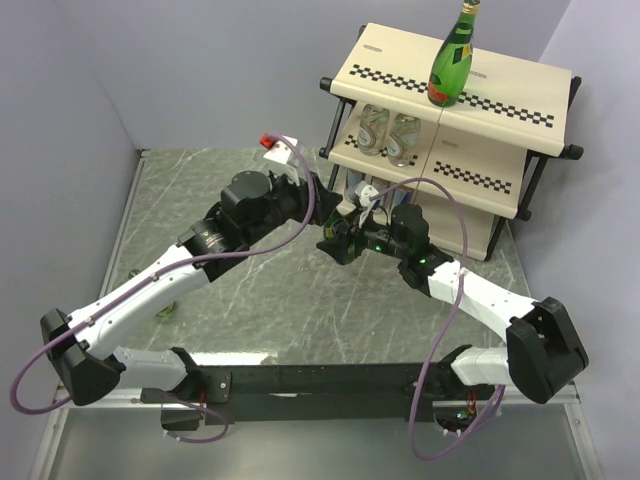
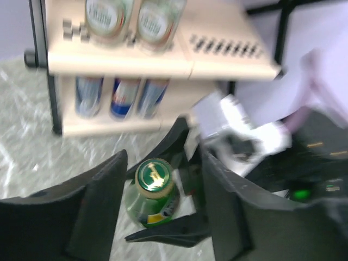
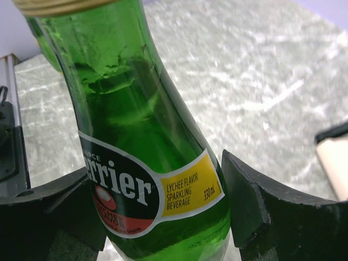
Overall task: Place and organize the beverage onto the shelf
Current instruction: Place the drink on the shelf.
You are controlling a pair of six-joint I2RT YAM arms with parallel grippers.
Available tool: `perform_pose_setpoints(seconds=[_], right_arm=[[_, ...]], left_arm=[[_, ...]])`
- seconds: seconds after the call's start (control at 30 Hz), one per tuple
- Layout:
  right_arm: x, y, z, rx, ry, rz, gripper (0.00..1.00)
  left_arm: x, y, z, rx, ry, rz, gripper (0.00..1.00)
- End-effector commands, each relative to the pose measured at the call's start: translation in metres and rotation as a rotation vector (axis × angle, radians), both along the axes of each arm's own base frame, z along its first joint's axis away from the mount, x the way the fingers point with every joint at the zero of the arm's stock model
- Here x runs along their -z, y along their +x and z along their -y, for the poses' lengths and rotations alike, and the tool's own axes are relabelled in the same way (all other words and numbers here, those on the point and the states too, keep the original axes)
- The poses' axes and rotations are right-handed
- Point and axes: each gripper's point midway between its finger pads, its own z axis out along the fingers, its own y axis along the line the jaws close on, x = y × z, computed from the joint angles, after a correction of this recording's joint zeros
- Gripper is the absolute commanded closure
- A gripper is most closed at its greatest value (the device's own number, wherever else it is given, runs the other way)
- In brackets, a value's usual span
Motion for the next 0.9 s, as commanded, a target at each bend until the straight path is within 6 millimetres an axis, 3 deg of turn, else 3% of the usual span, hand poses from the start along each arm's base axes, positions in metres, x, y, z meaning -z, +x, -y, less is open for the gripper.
perform_pose_setpoints(seconds=[0.0, 0.17, 0.37, 0.4, 0.43, 0.5, 0.63, 0.73, 0.77, 0.8, 0.83, 0.87], right_arm=[[-0.053, -0.002, 0.004, -0.016, 0.119, 0.122, 1.00], [-0.056, -0.004, 0.007, -0.016, 0.129, 0.130, 1.00], [-0.059, -0.001, 0.014, -0.003, 0.136, 0.138, 1.00], [-0.061, -0.002, 0.015, -0.004, 0.138, 0.139, 1.00], [-0.062, -0.003, 0.017, -0.001, 0.140, 0.142, 1.00], [-0.065, -0.001, 0.023, 0.009, 0.145, 0.142, 1.00], [-0.077, 0.000, 0.035, 0.039, 0.146, 0.167, 1.00], [-0.093, -0.004, 0.046, 0.069, 0.144, 0.202, 1.00], [-0.099, -0.008, 0.051, 0.082, 0.132, 0.212, 1.00], [-0.105, -0.008, 0.057, 0.103, 0.132, 0.217, 1.00], [-0.125, -0.011, 0.063, 0.124, 0.145, 0.252, 1.00], [-0.124, -0.011, 0.068, 0.143, 0.128, 0.221, 1.00]], left_arm=[[-0.062, -0.011, -0.004, 0.023, -0.160, 0.116, 0.35], [-0.062, -0.012, -0.002, 0.034, -0.165, 0.115, 0.27], [-0.080, -0.014, -0.014, 0.005, -0.158, 0.167, 0.11], [-0.091, -0.017, -0.024, -0.016, -0.171, 0.192, 0.09], [-0.097, -0.019, -0.031, -0.032, -0.167, 0.216, 0.01], [-0.112, -0.026, -0.047, -0.062, -0.184, 0.259, 0.01], [-0.125, -0.032, -0.083, -0.162, -0.151, 0.316, 0.01], [-0.120, -0.039, -0.104, -0.208, -0.115, 0.334, 0.01], [-0.105, -0.036, -0.111, -0.243, -0.084, 0.320, 0.00], [-0.104, -0.040, -0.120, -0.259, -0.079, 0.331, 0.00], [-0.096, -0.041, -0.124, -0.269, -0.060, 0.328, 0.01], [-0.080, -0.042, -0.128, -0.277, -0.031, 0.319, 0.00]])
